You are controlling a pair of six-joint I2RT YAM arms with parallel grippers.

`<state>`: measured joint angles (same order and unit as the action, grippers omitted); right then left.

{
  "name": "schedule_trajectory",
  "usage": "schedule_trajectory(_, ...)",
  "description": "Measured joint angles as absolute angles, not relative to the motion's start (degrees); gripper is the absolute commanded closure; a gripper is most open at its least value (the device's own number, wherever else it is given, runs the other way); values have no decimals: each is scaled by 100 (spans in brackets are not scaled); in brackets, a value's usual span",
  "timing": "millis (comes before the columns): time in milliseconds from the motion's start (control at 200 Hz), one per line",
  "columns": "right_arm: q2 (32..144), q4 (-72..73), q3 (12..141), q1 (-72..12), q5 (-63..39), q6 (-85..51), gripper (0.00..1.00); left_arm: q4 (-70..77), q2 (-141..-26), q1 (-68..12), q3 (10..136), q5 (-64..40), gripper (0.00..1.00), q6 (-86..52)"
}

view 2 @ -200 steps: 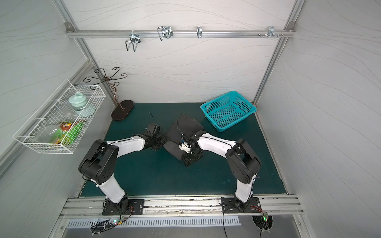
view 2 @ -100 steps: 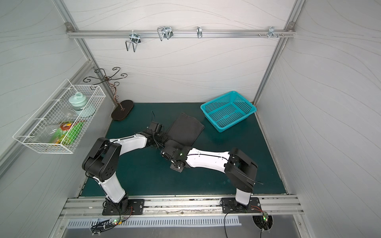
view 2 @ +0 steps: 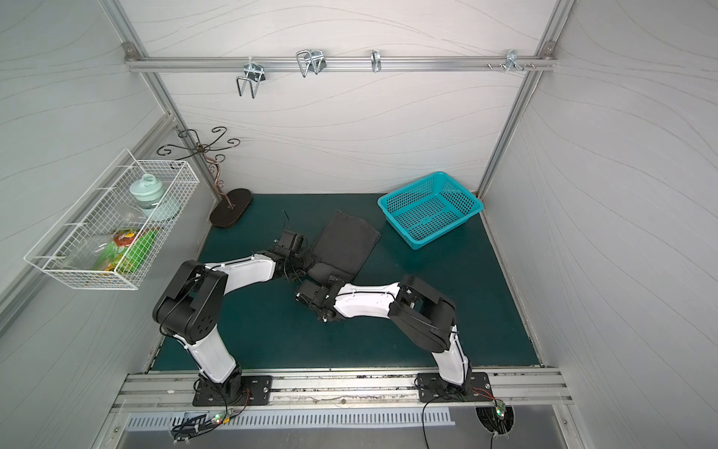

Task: Roll up the long pants
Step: Roll the long pant at the center of the board.

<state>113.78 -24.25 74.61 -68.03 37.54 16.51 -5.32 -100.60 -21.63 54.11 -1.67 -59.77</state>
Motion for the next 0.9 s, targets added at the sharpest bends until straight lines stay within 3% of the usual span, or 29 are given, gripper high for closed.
schedule_trajectory(505, 11828, -2010, 7870, -6412, 4178, 1999, 16, -364, -9931, -2128, 5190, -102, 100, -6020)
schedule_trajectory(900, 11830, -1221, 7518, -6560, 4941, 2517, 13, -362, -9935, -2104, 5186, -215, 100, -6003)
